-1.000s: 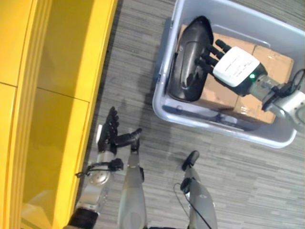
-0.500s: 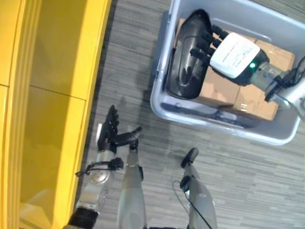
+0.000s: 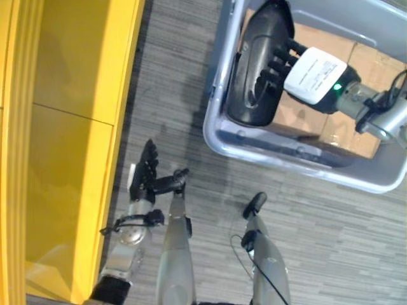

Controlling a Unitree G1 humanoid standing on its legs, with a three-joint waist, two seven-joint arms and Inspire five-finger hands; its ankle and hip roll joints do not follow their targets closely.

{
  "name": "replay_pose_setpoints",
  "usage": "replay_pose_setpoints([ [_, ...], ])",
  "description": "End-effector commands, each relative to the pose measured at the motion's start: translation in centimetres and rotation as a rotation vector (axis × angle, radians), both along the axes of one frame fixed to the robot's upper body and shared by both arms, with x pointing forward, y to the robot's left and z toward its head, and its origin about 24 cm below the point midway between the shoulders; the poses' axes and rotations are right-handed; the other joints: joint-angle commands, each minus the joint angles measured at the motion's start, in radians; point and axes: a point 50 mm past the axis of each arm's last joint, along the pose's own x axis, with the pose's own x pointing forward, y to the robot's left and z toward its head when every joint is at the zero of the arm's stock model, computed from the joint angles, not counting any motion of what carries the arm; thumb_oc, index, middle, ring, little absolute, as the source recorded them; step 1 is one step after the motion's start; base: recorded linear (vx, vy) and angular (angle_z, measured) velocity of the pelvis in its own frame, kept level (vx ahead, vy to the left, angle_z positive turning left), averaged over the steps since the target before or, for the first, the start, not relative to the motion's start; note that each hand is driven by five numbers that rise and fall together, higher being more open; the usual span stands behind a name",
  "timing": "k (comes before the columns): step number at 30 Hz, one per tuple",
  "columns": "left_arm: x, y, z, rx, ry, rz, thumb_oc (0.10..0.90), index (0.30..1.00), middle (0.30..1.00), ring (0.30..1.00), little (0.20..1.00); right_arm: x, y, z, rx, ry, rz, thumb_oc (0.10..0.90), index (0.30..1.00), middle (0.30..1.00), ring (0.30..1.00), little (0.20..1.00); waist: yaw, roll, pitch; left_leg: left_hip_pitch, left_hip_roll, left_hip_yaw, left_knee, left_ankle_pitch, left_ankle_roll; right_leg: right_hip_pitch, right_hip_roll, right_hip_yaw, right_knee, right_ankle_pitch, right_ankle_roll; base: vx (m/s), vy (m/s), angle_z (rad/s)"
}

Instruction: Move parts from the plastic box to the shelf.

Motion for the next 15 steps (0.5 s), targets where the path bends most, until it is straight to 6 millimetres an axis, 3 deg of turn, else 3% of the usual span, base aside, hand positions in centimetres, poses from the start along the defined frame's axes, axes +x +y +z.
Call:
replay_pose_setpoints([
  [1,-0.56,0.46,3.08,0.013,-0.173,-0.001,0.900,1.000,1.000,1.000,1.000,-1.42,-0.02,6.63,0.005,-0.224,0.006,0.900,1.000,1.000,1.000,1.000,0.016,-0.030,-0.019,0.039,0.041,-0.009,-0.019,0.000,-0.033,0.012,-0.065,0.010,0.122,-0.022,0.080,0.00,0.000,0.00],
  [15,-0.53,0.61,3.25,-0.001,-0.184,0.010,0.900,1.000,1.000,1.000,1.000,-0.85,0.23,7.18,-0.031,-0.212,-0.024,0.900,1.000,1.000,1.000,1.000,0.014,-0.021,-0.019,-0.027,0.032,-0.016,-0.012,-0.002,-0.030,-0.059,-0.067,0.016,0.134,-0.025,0.079,0.01,-0.002,0.01],
])
